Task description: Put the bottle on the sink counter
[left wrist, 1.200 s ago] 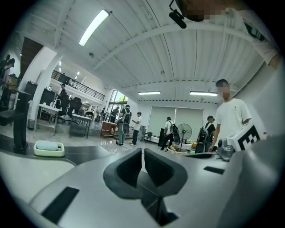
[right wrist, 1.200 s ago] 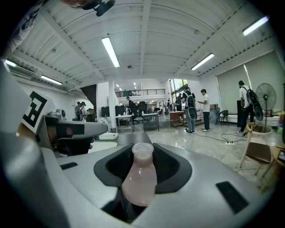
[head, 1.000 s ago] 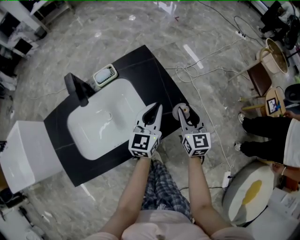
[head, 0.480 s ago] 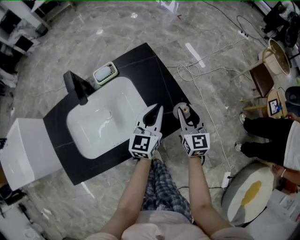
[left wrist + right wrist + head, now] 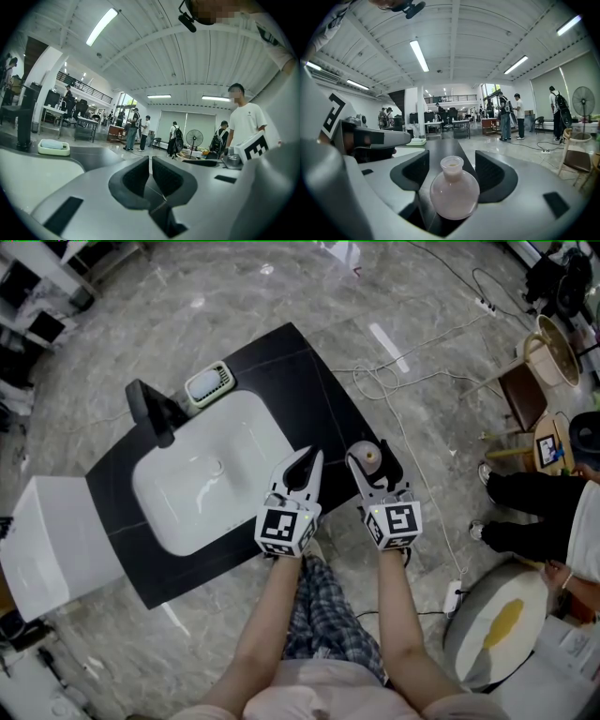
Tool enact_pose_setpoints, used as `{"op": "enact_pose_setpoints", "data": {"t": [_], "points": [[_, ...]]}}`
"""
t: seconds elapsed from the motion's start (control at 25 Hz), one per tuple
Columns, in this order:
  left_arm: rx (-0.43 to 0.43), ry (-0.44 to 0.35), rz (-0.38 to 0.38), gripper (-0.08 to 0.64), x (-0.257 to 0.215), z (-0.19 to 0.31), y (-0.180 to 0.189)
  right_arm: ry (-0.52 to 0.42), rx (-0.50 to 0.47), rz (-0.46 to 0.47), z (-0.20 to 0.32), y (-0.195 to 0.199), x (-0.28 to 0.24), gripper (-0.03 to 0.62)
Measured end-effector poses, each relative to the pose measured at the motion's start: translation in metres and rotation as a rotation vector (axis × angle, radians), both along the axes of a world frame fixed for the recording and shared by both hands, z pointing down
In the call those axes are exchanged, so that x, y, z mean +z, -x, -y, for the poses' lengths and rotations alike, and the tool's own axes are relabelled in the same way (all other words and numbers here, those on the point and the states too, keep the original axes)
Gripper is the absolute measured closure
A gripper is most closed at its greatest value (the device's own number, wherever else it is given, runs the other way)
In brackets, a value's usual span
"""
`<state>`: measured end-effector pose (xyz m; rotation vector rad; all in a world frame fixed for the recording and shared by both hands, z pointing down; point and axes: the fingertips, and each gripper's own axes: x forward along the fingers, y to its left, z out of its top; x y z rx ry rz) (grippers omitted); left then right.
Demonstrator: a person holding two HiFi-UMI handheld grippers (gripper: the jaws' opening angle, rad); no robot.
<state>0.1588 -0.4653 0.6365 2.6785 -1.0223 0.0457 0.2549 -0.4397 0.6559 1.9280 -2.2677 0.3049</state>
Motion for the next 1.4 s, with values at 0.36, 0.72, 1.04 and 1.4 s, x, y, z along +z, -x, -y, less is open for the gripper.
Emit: {"op": "enact_pose_setpoints", "data": {"t": [0.36,0.72,1.04,1.4], "points": [[-0.013,-0.012,-0.005,0.517,-0.013,0.000,0.009,-0.030,0.022,0.003,-0.010,-0.002,-0.023,0.290],[-0.042,-0.072,-0.014,0.517,-0.090,-0.009,0.048,-0.117,0.077,-0.018,-0.041,-0.001,-0.113,0.414],[-0.099,-0.160,-0.014,0.517,-0.188,-0.033,0.116,-0.207,0.100,-0.040,-0.081,0.024,-0.209,0.531],[-0.186,-0.247,-0.028,0.517,-0.269,-0.065,0.175,-0.301,0.115,-0.053,-0.125,0.033,-0.288,0.574]]}}
